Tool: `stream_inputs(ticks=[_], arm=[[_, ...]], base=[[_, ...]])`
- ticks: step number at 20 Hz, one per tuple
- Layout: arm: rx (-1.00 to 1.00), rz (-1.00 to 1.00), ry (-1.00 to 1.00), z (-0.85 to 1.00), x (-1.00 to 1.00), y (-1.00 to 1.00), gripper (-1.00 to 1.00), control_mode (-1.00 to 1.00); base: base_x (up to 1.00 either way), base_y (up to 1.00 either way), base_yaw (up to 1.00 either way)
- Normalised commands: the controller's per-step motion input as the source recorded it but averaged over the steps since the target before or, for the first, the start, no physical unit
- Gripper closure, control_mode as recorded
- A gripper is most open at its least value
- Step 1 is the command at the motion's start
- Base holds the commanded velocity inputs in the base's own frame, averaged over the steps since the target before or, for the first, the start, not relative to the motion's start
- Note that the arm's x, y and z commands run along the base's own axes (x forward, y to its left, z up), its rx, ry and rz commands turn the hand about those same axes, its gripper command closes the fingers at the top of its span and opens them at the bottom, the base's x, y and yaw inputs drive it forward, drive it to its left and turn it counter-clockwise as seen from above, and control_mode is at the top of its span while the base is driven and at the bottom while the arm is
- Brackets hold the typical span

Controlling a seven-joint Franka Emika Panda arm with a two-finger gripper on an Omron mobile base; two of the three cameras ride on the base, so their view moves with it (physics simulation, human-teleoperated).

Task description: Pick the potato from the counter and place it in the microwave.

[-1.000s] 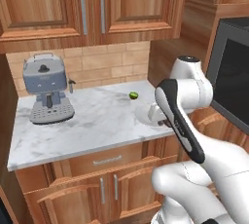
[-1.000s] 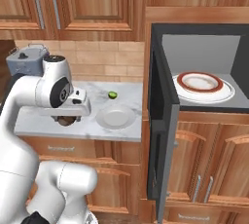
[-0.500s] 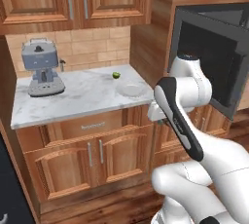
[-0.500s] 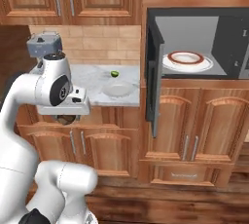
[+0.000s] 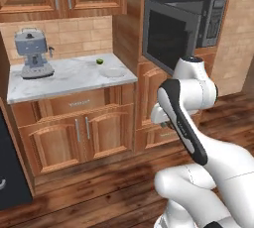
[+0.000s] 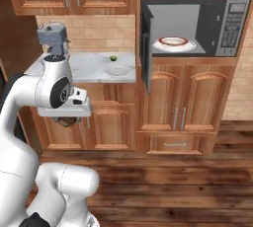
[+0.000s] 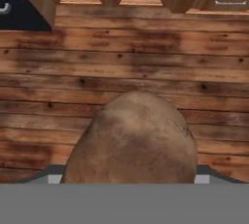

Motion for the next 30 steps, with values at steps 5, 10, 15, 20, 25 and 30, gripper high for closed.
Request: stream_inputs(ticks=[5,10,15,20,25,30], arm=[[0.00,0.00,0.00,0.00,0.00,0.00,1.00,1.00],[0.00,0.00,0.00,0.00,0.00,0.00,1.00,1.00],[0.00,0.00,0.00,0.00,0.00,0.00,1.00,1.00],[0.00,0.00,0.00,0.00,0.00,0.00,1.00,1.00],[0.00,0.00,0.00,0.00,0.00,0.00,1.00,1.00],[0.00,0.00,0.00,0.00,0.00,0.00,1.00,1.00]], base=[[0.10,-0.92,-0.03],[0.61,-1.00,-0.02],[0.92,-0.90,-0.05],[1.00,-0.10,-0.01],[0.94,0.00,0.18],[0.71,-0.29,0.25]])
